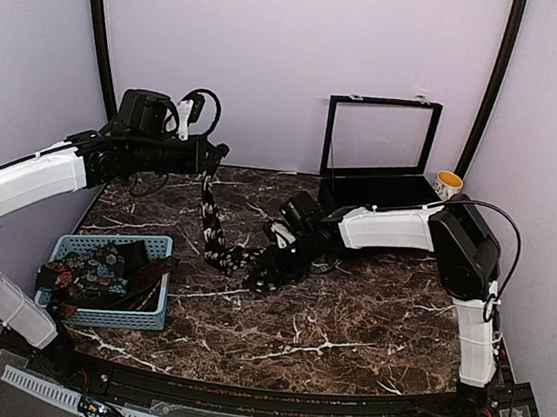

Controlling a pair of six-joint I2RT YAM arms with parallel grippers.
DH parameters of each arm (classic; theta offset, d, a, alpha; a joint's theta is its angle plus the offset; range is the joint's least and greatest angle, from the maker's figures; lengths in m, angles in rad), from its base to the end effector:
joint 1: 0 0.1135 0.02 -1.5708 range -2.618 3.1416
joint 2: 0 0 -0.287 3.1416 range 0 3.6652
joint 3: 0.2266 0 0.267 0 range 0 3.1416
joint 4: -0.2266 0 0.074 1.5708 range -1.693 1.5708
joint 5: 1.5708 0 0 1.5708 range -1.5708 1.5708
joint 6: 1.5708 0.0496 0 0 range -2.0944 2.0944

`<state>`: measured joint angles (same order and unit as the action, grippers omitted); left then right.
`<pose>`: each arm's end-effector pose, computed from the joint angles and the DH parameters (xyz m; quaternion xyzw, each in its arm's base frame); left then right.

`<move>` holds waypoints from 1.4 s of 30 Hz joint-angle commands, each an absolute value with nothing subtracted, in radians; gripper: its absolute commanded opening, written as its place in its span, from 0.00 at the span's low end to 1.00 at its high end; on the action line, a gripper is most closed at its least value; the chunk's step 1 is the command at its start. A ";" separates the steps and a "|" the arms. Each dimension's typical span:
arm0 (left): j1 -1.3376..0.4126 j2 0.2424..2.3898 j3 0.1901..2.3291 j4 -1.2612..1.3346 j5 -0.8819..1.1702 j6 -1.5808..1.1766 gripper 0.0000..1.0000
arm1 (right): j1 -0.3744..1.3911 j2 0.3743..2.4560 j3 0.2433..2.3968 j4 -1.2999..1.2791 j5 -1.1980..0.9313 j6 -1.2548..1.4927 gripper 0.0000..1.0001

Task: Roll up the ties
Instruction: Flatten out the tie at the center of the board.

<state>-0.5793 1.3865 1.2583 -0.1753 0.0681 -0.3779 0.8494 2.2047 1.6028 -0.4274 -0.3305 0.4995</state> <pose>0.2918 -0.1950 0.3850 0.1010 0.7993 -0.2969 0.5126 0.3186 0.3866 0.1433 -0.2088 0.9283 0.2885 0.1071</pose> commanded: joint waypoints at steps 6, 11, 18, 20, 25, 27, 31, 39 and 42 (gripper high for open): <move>-0.563 1.391 1.330 -0.200 0.193 -0.312 0.00 | 0.787 1.866 0.994 -0.448 -0.413 0.478 0.34; -0.563 1.406 1.327 -0.207 0.278 -0.303 0.00 | 0.620 1.588 0.672 -0.475 -0.473 0.494 0.32; -0.564 1.428 1.282 -0.187 0.339 -0.333 0.00 | 0.464 1.344 0.683 -0.545 -0.469 0.531 0.41; -0.563 1.432 1.282 -0.186 0.328 -0.336 0.00 | 0.496 1.325 0.726 -0.492 -0.462 0.573 0.48; -0.563 1.435 1.278 -0.177 0.303 -0.342 0.00 | 0.674 1.426 0.903 -0.465 -0.332 0.571 0.56; -0.563 1.441 1.282 -0.174 0.304 -0.344 0.00 | 0.728 1.504 0.989 -0.466 -0.318 0.555 0.56; -0.563 1.446 1.287 -0.172 0.301 -0.346 0.00 | 0.825 1.693 1.192 -0.498 -0.288 0.513 0.55; -0.563 1.461 1.303 -0.184 0.285 -0.334 0.00 | 0.880 1.985 1.415 -0.565 -0.240 0.484 0.51; -0.563 1.469 1.317 -0.199 0.275 -0.322 0.00 | 0.882 2.011 1.393 -0.573 -0.247 0.478 0.49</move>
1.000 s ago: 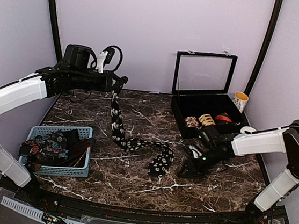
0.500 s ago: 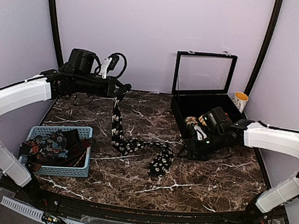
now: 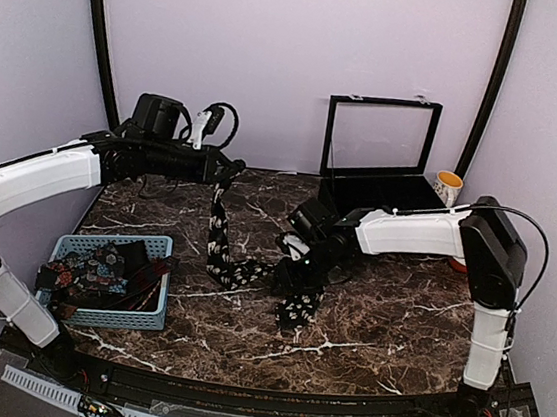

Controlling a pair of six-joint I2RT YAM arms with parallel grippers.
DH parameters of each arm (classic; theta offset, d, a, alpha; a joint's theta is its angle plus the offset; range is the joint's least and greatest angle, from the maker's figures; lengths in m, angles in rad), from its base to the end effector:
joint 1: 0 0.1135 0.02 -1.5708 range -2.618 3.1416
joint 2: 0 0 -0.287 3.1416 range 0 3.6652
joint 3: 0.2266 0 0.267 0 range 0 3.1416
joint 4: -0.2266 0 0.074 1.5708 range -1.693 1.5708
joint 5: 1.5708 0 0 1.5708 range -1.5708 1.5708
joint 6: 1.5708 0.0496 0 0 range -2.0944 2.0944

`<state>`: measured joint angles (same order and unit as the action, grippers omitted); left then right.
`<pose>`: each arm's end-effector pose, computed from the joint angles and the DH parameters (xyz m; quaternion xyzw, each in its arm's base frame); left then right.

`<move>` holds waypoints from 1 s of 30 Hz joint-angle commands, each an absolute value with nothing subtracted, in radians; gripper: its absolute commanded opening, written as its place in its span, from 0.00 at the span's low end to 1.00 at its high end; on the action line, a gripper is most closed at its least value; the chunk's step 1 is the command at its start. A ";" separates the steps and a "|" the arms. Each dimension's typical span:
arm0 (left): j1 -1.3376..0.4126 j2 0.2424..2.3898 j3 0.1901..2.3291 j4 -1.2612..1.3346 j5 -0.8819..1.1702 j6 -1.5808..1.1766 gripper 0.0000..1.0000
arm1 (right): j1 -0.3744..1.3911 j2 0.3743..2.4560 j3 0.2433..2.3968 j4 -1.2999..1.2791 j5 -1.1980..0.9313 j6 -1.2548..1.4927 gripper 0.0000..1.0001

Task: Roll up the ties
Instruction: Flatten out the tie at the center of the board.

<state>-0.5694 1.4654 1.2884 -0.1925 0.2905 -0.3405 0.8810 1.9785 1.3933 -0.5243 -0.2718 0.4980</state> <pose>0.3038 -0.2113 0.3683 0.1745 0.8016 -0.3530 0.4499 0.2685 0.3463 0.1742 -0.2140 0.9410 0.2459 0.0909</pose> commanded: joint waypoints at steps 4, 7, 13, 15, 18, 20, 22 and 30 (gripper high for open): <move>-0.561 1.474 1.328 -0.207 0.256 -0.308 0.00 | 0.881 1.969 1.277 -0.549 -0.287 0.484 0.46; -0.562 1.470 1.325 -0.197 0.249 -0.292 0.02 | 0.874 1.888 1.145 -0.545 -0.304 0.499 0.43; -0.562 1.483 1.317 -0.174 0.323 -0.267 0.06 | 0.741 1.647 0.744 -0.505 -0.385 0.552 0.42; -0.562 1.491 1.310 -0.171 0.350 -0.256 0.07 | 0.631 1.515 0.611 -0.519 -0.417 0.560 0.43; -0.563 1.492 1.279 -0.152 0.381 -0.242 0.10 | 0.435 1.357 0.512 -0.558 -0.458 0.566 0.44; -0.562 1.488 1.254 -0.152 0.341 -0.241 0.09 | 0.330 1.292 0.509 -0.579 -0.463 0.590 0.44; -0.559 1.477 1.222 -0.146 0.270 -0.231 0.05 | 0.290 1.268 0.547 -0.606 -0.469 0.625 0.45; -0.549 1.438 1.067 -0.075 0.022 -0.115 0.07 | 0.203 1.279 0.635 -0.666 -0.426 0.611 0.47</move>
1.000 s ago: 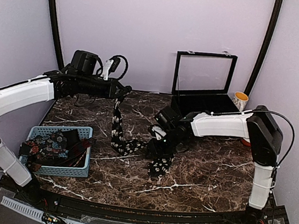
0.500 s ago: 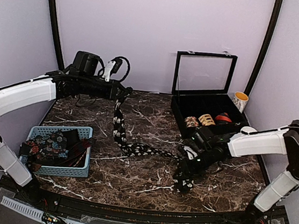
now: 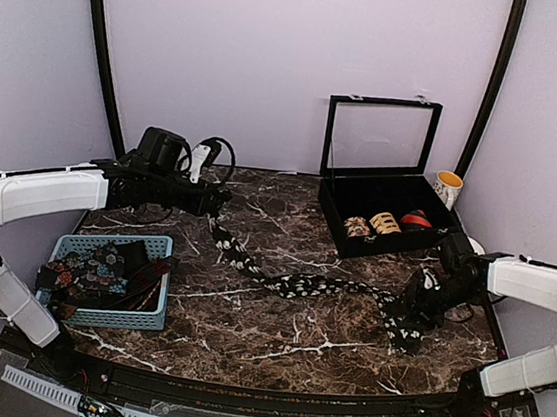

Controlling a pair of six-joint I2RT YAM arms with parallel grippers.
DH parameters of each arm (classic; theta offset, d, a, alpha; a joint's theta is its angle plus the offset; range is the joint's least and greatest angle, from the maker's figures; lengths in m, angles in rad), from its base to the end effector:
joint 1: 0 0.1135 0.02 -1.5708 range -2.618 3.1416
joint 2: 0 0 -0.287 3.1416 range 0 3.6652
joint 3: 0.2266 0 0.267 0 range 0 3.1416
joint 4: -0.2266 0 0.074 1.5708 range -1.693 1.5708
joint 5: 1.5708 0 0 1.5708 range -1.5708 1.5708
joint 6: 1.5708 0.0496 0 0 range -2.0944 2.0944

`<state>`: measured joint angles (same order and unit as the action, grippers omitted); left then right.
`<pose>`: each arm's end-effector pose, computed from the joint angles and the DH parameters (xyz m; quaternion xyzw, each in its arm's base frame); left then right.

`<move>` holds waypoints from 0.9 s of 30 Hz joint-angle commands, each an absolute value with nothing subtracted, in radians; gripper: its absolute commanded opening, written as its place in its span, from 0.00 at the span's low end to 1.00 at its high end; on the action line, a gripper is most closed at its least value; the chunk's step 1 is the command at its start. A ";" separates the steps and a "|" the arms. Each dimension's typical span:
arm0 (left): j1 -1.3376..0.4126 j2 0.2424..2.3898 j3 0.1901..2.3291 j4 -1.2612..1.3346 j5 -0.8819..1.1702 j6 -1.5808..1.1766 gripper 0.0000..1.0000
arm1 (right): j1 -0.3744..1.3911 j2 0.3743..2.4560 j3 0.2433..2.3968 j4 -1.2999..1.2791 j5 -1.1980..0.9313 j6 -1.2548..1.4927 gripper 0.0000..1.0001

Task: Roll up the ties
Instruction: Flatten out the tie at the center of the board.

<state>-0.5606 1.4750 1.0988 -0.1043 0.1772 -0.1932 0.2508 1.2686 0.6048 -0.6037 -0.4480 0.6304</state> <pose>0.3049 -0.2017 0.3026 0.2007 0.8290 -0.2604 0.4524 0.2000 0.0734 0.1612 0.1489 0.9528 0.2614 0.0396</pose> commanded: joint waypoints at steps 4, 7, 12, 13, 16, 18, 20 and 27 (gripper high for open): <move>-0.538 1.493 1.126 -0.221 0.012 -0.105 0.32 | 0.143 1.258 0.655 -0.706 -0.410 0.590 0.48; -0.524 1.517 1.157 -0.294 -0.027 -0.144 0.47 | 0.138 1.248 0.719 -0.725 -0.370 0.583 0.48; -0.489 1.482 1.157 -0.263 0.043 -0.184 0.79 | 0.174 1.195 0.772 -0.713 -0.383 0.580 0.48; -0.489 1.475 1.159 -0.234 0.142 -0.164 0.87 | 0.188 1.184 0.774 -0.703 -0.395 0.593 0.47; -0.527 1.481 1.147 -0.112 0.332 -0.139 0.91 | 0.252 1.159 0.747 -0.654 -0.425 0.674 0.45; -0.591 1.517 1.155 -0.070 0.357 -0.073 0.91 | 0.308 1.151 0.718 -0.604 -0.438 0.732 0.45; -0.676 1.578 1.184 -0.053 0.383 0.005 0.90 | 0.355 1.159 0.675 -0.547 -0.444 0.780 0.45; -0.793 1.904 1.392 -0.051 0.497 0.018 0.82 | 0.361 1.221 0.597 -0.459 -0.416 0.816 0.42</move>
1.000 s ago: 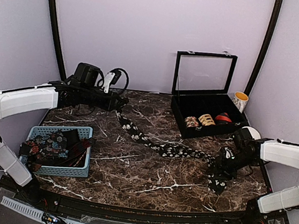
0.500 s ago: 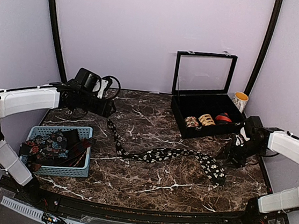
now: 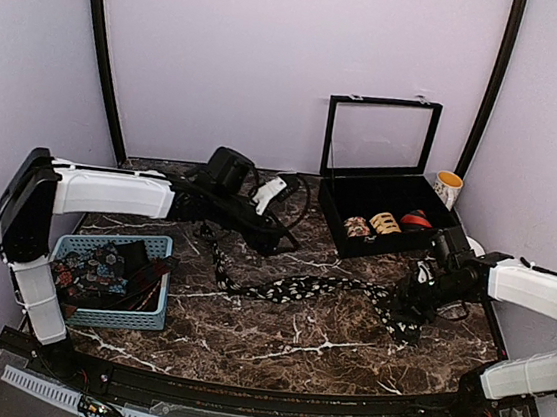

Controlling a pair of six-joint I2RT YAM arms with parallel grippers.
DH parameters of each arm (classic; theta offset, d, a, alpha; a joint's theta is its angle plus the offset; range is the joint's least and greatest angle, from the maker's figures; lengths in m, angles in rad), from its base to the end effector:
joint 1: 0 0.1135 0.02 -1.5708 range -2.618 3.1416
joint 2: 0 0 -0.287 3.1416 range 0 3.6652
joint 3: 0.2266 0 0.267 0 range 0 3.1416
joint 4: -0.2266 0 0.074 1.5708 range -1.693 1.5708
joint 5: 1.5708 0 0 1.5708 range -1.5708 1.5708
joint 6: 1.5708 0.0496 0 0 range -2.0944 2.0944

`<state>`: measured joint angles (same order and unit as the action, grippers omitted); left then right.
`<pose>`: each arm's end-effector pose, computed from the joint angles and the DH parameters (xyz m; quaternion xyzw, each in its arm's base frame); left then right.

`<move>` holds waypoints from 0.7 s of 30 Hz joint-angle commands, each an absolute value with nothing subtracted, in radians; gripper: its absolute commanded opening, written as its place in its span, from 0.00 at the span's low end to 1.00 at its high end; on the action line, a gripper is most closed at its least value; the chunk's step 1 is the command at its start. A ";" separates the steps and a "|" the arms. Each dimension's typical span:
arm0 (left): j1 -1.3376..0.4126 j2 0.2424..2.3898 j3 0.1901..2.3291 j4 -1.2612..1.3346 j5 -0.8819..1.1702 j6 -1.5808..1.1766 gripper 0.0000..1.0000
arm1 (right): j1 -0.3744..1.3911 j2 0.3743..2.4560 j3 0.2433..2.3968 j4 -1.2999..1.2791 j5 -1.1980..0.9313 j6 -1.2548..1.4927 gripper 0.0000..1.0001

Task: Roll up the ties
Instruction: Flatten out the tie at the center of the board.

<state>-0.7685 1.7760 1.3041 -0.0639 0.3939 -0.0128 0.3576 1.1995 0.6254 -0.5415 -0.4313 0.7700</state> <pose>0.3035 -0.3199 0.2685 0.4044 0.7564 -0.3420 0.3838 0.1981 0.0962 0.1831 0.1476 0.9414 0.2940 0.0749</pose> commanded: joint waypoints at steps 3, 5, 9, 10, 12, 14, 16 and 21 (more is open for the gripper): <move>-0.841 2.042 1.518 -0.104 0.521 0.038 0.80 | 0.335 1.251 0.565 -0.457 -0.407 0.807 0.43; -0.863 2.120 1.586 -0.134 0.525 0.053 0.79 | 0.311 1.268 0.548 -0.461 -0.409 0.793 0.43; -0.885 2.200 1.644 -0.121 0.531 0.065 0.79 | 0.275 1.296 0.552 -0.502 -0.377 0.750 0.41; -0.886 2.214 1.646 -0.101 0.536 0.050 0.79 | 0.258 1.299 0.551 -0.512 -0.375 0.737 0.41; -0.887 2.243 1.656 -0.069 0.555 0.028 0.79 | 0.229 1.295 0.544 -0.529 -0.371 0.719 0.41; -0.887 2.278 1.676 -0.063 0.565 0.007 0.73 | 0.201 1.288 0.540 -0.548 -0.369 0.701 0.41; -0.888 2.316 1.706 -0.088 0.572 -0.010 0.58 | 0.170 1.287 0.541 -0.568 -0.363 0.684 0.41; -0.891 2.346 1.759 -0.147 0.720 -0.077 0.13 | 0.077 1.282 0.569 -0.620 -0.342 0.636 0.41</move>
